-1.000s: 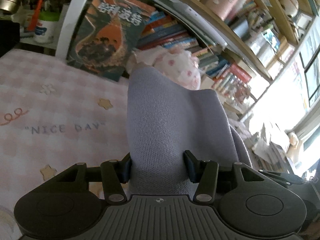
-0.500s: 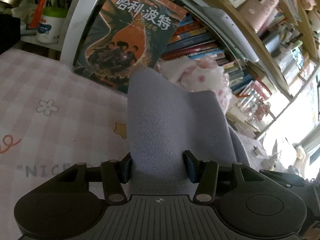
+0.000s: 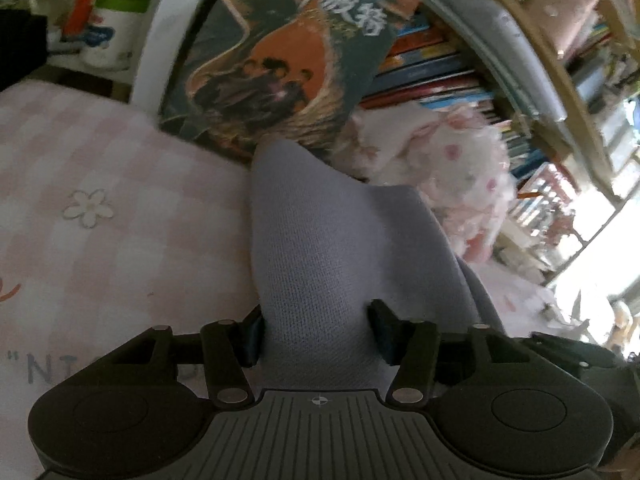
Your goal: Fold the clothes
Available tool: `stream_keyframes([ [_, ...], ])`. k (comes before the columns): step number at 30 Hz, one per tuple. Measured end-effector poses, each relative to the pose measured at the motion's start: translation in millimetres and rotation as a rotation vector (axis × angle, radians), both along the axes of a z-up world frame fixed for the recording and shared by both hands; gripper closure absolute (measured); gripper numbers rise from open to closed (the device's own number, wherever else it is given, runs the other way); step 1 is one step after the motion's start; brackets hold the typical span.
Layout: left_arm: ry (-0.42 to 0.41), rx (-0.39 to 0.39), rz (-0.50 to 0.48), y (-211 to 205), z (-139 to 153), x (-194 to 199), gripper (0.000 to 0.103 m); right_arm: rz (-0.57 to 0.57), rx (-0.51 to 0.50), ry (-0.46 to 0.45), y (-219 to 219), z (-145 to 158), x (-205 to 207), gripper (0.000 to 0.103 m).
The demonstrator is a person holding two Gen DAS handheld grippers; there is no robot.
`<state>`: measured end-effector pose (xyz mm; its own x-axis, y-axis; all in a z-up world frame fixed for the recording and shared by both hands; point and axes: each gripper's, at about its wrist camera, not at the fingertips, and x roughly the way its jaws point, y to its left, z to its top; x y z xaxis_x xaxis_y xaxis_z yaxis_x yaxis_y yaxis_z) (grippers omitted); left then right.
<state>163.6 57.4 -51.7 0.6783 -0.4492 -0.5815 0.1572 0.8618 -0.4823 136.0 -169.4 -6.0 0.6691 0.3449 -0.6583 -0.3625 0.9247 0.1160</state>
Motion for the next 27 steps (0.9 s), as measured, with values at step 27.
stream_keyframes([
  [27,-0.111,0.29,0.072,3,32,-83,0.026,-0.42,0.074,0.059,-30,9,-58,0.016],
])
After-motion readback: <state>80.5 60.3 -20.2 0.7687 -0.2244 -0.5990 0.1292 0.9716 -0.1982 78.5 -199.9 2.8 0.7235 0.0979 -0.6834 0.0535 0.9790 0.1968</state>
